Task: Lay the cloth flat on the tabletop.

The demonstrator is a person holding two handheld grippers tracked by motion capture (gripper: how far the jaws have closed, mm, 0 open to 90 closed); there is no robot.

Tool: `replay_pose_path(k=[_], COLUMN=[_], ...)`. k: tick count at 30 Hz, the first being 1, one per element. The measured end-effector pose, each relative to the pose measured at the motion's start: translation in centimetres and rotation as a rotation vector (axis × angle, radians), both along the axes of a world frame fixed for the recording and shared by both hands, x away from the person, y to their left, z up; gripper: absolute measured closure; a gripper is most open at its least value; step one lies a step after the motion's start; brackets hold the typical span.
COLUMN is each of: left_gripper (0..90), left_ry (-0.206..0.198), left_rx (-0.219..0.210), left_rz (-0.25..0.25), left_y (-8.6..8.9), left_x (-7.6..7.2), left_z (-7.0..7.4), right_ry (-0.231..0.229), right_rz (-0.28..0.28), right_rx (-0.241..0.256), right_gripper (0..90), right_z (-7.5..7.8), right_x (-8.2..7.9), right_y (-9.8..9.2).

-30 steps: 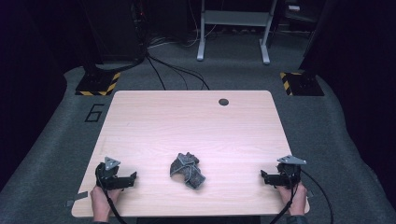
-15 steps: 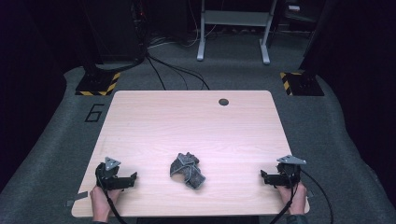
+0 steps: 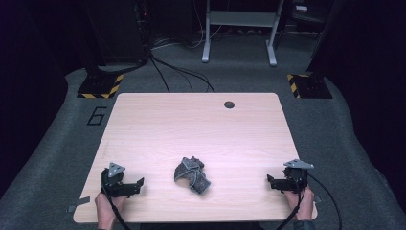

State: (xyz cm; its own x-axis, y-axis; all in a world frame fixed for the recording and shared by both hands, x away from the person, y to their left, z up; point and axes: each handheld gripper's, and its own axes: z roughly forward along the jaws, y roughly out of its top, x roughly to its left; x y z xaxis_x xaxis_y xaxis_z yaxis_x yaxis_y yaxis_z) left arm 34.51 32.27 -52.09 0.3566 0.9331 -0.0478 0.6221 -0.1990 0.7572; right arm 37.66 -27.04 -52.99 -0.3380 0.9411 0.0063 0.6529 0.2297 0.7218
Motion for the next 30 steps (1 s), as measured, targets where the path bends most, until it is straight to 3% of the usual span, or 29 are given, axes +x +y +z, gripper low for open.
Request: replay_pose_path(k=[3,7,12,18,30], left_gripper=[0.0,0.0,0.0,0.0,0.0], left_ry=[-0.010,-0.011,-0.027,-0.030,-0.011], left_rx=[-0.013,0.012,0.012,0.009,0.007], left_rz=[-0.038,-0.078,-0.129,-0.162,-0.279], left_y=[-0.9,-2.2,-3.5,-4.9,-9.0], left_x=[-0.1,-0.1,0.0,0.3,1.1], left_z=[0.9,1.7,2.6,3.1,4.0], right_ry=[0.001,0.001,0.001,0.001,0.001], right_rz=[0.003,0.003,0.003,0.003,0.002], right_rx=[-0.005,-0.005,-0.005,-0.006,-0.005], right_gripper=[0.1,0.1,0.1,0.1,0.1], right_z=[0.0,0.0,0.0,0.0,0.0], right_x=[0.0,0.0,0.0,0.0,0.0], right_y=[0.0,0.0,0.0,0.0,0.0])
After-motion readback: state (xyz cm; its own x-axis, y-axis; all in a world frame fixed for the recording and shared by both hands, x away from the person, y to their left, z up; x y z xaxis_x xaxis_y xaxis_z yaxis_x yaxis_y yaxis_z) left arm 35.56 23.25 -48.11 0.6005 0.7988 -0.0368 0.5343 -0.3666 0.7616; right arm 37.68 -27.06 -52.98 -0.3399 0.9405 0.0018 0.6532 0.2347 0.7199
